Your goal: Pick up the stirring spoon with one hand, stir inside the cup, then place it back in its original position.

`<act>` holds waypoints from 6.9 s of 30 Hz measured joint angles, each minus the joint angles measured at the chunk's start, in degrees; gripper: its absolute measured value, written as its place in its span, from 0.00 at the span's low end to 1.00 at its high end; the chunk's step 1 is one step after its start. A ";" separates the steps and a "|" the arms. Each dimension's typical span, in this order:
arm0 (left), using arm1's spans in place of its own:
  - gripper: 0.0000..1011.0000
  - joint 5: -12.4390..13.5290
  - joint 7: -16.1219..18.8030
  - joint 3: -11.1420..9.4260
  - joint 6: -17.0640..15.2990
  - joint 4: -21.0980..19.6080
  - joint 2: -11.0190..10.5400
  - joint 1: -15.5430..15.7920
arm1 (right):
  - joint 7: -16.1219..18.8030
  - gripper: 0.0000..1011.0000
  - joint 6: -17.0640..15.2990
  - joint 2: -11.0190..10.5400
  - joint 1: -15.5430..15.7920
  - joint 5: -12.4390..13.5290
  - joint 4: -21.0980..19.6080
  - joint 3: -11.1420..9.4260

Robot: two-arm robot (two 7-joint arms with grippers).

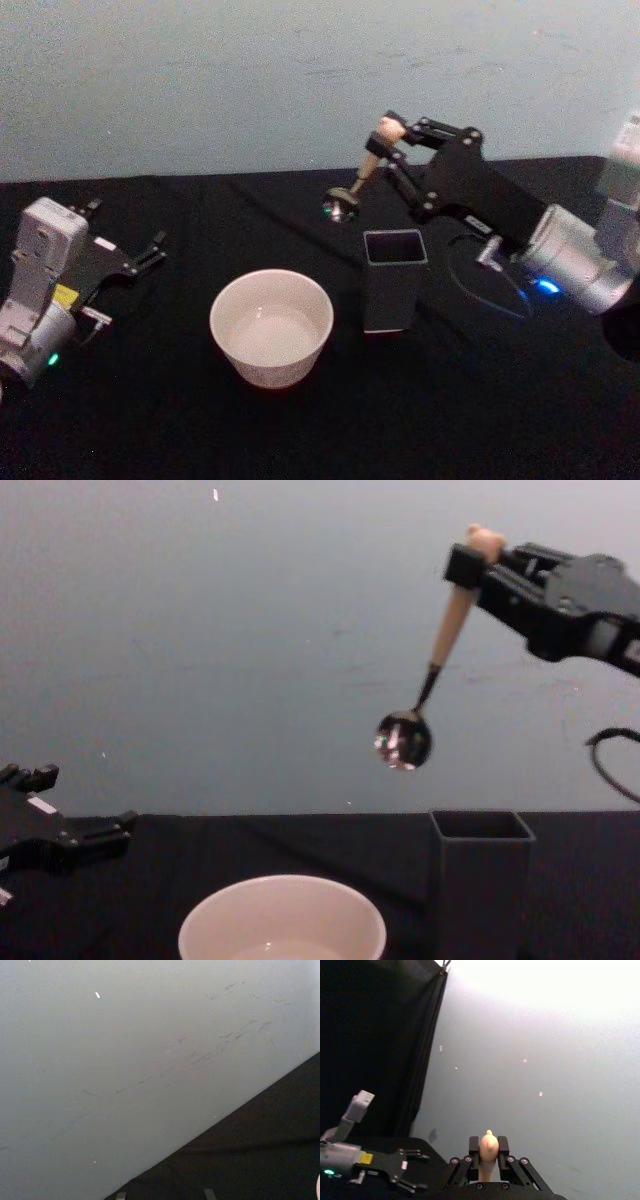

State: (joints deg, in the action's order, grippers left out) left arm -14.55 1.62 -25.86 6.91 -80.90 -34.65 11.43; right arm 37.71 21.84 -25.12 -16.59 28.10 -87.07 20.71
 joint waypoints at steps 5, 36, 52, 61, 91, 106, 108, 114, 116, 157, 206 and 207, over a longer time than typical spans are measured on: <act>0.99 0.00 0.00 0.00 0.00 0.00 0.00 0.00 | -0.66 0.21 0.06 -1.35 1.26 -0.09 -0.76 -1.57; 0.99 0.00 0.00 0.00 0.00 0.00 0.00 0.00 | -2.13 0.21 -3.15 -1.74 2.90 -2.68 2.31 -2.66; 0.99 0.00 0.00 0.00 0.00 0.00 0.00 0.00 | -2.07 0.21 -7.57 -0.32 1.60 -2.61 7.09 -0.09; 0.99 0.00 0.00 0.00 0.00 0.00 0.00 0.00 | -2.69 0.21 -10.02 0.34 1.05 -2.28 8.76 0.90; 0.99 0.00 0.00 0.00 0.00 0.00 0.00 0.00 | -4.57 0.21 -13.20 0.93 0.68 -1.66 10.13 1.23; 0.99 0.00 0.00 0.00 0.00 0.00 0.00 0.00 | -4.42 0.41 -13.12 0.92 0.68 -1.66 10.14 1.22; 0.99 0.00 0.00 0.00 0.00 0.00 0.00 0.00 | -4.41 0.47 -13.11 0.92 0.68 -1.66 10.14 1.22; 0.99 0.00 0.00 0.00 0.00 0.00 0.00 0.00 | -4.37 0.68 -13.09 0.92 0.68 -1.66 10.14 1.22; 0.99 0.00 0.00 0.00 0.00 0.00 0.00 0.00 | -4.36 0.73 -13.08 0.92 0.68 -1.66 10.14 1.22; 0.99 0.00 0.00 0.00 0.00 0.00 0.00 0.00 | -22.77 0.99 -16.08 6.08 2.30 -8.51 14.66 -6.58; 0.99 0.00 0.00 0.00 0.00 0.00 0.00 0.00 | -22.66 0.99 -15.83 5.83 2.30 -8.20 14.02 -6.58; 0.99 0.00 0.00 0.00 0.00 0.00 0.00 0.00 | -22.66 0.99 -15.83 5.83 2.30 -8.20 14.02 -6.58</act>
State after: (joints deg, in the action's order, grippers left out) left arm -14.55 1.62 -25.86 6.91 -80.90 -34.65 11.43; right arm 15.05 6.01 -19.29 -14.29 19.91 -73.05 14.13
